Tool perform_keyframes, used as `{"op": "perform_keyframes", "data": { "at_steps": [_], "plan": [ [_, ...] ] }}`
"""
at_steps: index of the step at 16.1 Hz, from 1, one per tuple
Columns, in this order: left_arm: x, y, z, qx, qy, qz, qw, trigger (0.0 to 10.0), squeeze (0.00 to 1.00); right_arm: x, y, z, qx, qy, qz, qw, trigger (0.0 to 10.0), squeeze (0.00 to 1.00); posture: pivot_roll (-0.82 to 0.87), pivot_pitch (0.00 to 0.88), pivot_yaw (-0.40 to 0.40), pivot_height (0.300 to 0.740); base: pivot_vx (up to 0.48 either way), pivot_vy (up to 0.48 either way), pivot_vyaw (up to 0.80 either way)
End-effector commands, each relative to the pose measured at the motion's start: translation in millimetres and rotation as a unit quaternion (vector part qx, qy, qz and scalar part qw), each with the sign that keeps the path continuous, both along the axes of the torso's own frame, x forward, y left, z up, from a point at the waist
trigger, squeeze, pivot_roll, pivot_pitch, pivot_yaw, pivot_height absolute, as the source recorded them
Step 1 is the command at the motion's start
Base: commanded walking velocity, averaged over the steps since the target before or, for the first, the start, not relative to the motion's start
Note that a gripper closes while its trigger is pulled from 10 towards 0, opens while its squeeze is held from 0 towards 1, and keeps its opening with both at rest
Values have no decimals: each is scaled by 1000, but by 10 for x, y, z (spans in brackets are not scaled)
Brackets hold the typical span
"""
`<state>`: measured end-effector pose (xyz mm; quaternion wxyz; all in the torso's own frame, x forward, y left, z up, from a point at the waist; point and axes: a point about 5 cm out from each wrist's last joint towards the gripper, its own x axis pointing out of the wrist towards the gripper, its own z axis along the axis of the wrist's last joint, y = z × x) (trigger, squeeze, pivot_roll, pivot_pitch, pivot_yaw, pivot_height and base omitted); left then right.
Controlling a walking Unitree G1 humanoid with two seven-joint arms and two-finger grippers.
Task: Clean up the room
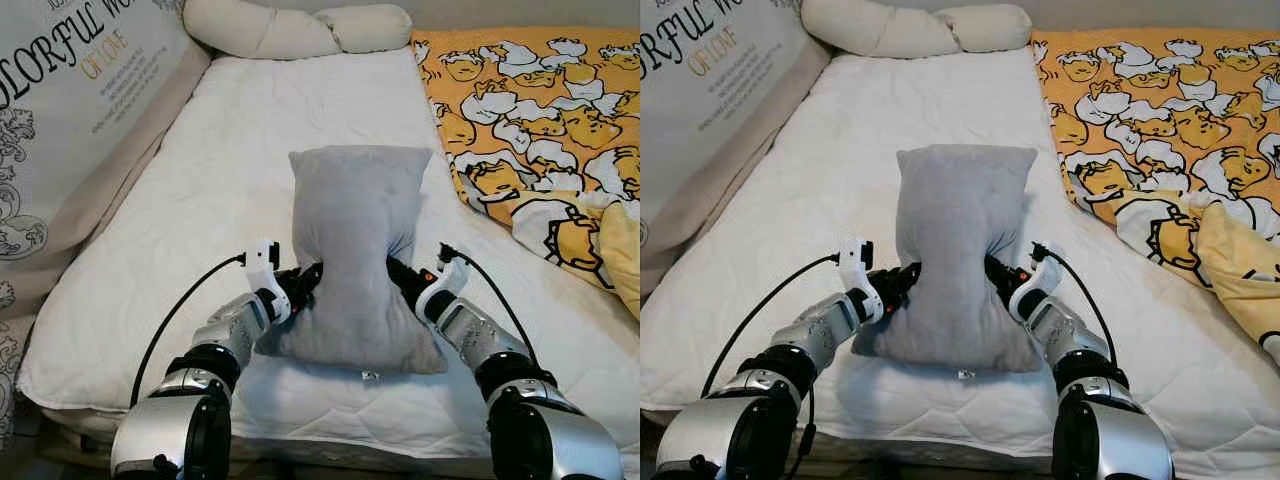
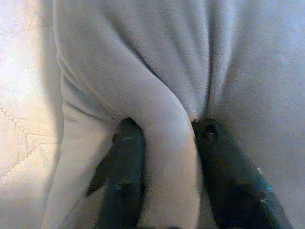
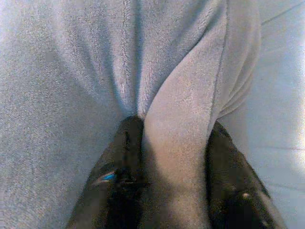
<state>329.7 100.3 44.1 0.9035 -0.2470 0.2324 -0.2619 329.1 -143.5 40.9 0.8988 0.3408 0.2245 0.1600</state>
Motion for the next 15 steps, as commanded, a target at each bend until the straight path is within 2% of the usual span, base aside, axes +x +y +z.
{"op": "perform_keyframes", "data": {
  "at_steps": [1,2,3,8,10,11,13,15],
  "plan": [
    [-83,-170,-80,23,21,-44,999,0,0,-54,221,-69,2,18,38,999,0,0,-148,0,101,740,0,0,0],
    [-73,-189,-72,46,15,-47,998,0,0,-52,220,-61,-1,13,39,999,0,0,-148,0,101,740,0,0,0],
    [-71,-194,-68,49,12,-48,998,0,0,-52,220,-59,-2,11,40,999,0,0,-148,0,101,740,0,0,0],
    [40,-275,198,14,-46,-43,998,0,0,-17,223,84,12,-30,38,999,0,0,-118,0,76,740,0,0,0],
    [48,-285,418,0,-92,-42,995,0,0,-6,183,289,34,-81,28,996,0,0,-111,0,71,740,0,0,0],
    [42,-281,457,-2,-99,-40,994,0,0,-11,178,327,34,-91,26,995,0,0,-111,0,70,740,0,0,0],
    [-53,-266,721,4,-152,-29,988,0,0,-67,206,581,51,-143,35,988,0,0,-118,0,79,740,0,0,0],
    [-176,-237,856,28,-175,-16,984,0,0,-127,271,739,63,-168,48,983,0,0,-116,0,85,740,0,0,0]
  ]
}}
